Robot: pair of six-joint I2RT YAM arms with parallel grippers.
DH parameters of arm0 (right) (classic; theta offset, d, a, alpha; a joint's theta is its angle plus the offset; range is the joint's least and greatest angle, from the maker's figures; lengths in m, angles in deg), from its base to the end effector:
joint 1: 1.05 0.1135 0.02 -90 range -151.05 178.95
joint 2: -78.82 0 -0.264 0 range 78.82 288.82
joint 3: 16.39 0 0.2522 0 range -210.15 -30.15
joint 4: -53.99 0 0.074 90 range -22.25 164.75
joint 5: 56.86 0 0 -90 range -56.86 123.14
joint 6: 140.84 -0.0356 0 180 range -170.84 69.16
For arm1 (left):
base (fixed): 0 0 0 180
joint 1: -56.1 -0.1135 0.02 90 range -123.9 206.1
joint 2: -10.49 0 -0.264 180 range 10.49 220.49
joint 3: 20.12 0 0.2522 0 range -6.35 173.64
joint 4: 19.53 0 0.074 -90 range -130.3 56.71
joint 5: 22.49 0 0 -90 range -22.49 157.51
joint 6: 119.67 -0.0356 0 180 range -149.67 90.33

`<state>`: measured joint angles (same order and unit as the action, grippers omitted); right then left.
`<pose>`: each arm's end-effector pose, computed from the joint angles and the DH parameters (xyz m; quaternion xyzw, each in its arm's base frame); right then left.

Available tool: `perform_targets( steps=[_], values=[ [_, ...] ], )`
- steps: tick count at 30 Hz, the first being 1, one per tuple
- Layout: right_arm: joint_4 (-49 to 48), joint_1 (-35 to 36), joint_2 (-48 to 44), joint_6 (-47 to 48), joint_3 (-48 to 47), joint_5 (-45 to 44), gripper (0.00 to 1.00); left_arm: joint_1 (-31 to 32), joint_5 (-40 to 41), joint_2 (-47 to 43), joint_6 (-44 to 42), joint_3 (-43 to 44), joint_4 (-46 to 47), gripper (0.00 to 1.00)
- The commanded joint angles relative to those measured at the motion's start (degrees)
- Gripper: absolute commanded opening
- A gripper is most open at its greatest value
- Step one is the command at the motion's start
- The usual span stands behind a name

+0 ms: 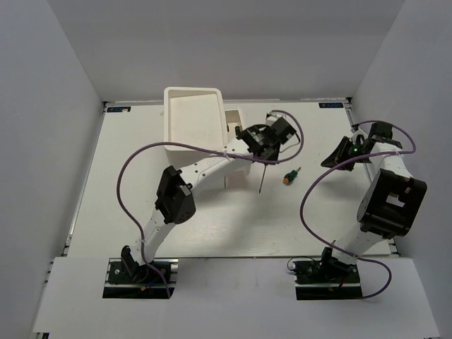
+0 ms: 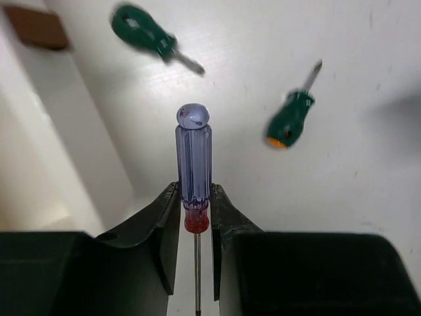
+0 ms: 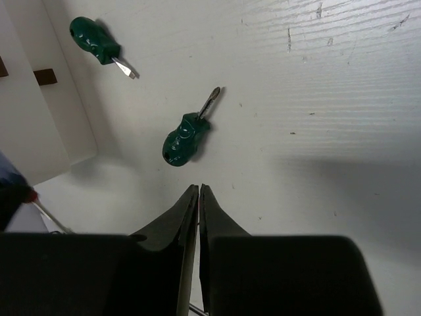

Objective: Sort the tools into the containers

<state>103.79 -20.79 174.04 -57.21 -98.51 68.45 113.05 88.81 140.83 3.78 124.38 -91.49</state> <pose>0.3238 -0.0943 0.2275 0.1400 0.9185 0.2668 0.2561 0.2795 -0.4058 0.2857 0.1421 0.9349 -0.0683 0.3180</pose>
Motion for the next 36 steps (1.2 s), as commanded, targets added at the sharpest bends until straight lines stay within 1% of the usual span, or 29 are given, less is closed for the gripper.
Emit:
perform_targets(
  steps=[1,4,7,11,13,15,17,21,23,24,26,28,30,31,32,34,36],
  values=[
    [-0.4,-0.1,-1.3,1.8,0.1,1.5,0.10,-2.6,4.2,-6.1,-1.6,4.9,3.2,0.00],
    [-0.1,0.1,-0.8,2.1,-0.4,1.5,0.11,-4.5,4.9,-7.5,-2.3,5.9,6.0,0.00],
    [0.5,0.2,-0.2,2.0,-0.7,2.0,0.11,-6.6,9.4,-8.2,-4.0,7.3,8.5,0.00],
    [0.8,0.1,0.5,2.3,-1.2,2.4,0.12,-10.3,12.5,-8.7,-6.2,7.3,8.5,0.00],
    [1.1,0.1,1.2,2.3,-1.7,2.6,0.12,-10.8,14.2,-8.7,-7.5,7.3,9.2,0.00],
    [1.2,0.3,1.5,2.2,-2.1,2.8,0.12,-12.1,14.2,-8.7,-9.5,7.3,10.9,0.00],
    [1.5,0.3,2.2,2.3,-2.7,3.1,0.12,-12.1,14.8,-8.7,-10.3,8.0,11.6,0.00],
    [1.6,0.5,3.0,1.9,-3.6,3.4,0.12,-13.3,15.4,-7.6,-11.8,8.7,11.6,0.00],
    [2.0,0.5,3.4,1.8,-4.5,3.6,0.14,-13.4,15.4,-7.0,-11.8,8.0,11.1,0.00],
    [2.0,0.6,3.7,2.4,-4.7,3.9,0.16,-13.4,14.6,-6.4,-11.8,7.2,11.1,0.00],
    [2.7,0.7,4.3,2.8,-5.6,4.5,0.25,-13.9,13.9,-6.4,-11.8,6.6,11.1,0.00],
    [3.3,0.8,4.7,4.5,-6.5,6.3,0.34,-13.9,13.3,-5.8,-11.8,6.5,11.1,0.11],
    [4.0,1.3,4.9,5.7,-7.0,7.7,0.38,-13.9,13.3,-5.3,-11.8,7.1,11.1,0.30],
    [4.0,1.4,5.0,6.1,-7.7,8.2,0.41,-13.9,13.3,-5.3,-11.8,7.1,11.1,0.40],
    [4.3,1.9,5.0,6.2,-8.0,8.5,0.43,-13.9,13.3,-5.3,-11.8,7.7,11.1,0.52],
    [4.6,2.3,4.9,9.2,-8.8,9.2,0.44,-13.9,13.3,-5.3,-11.8,7.7,11.1,0.62],
    [4.8,3.0,5.2,9.7,-9.9,9.7,0.45,-14.5,13.3,-5.3,-11.8,7.7,11.1,0.63]
  ],
)
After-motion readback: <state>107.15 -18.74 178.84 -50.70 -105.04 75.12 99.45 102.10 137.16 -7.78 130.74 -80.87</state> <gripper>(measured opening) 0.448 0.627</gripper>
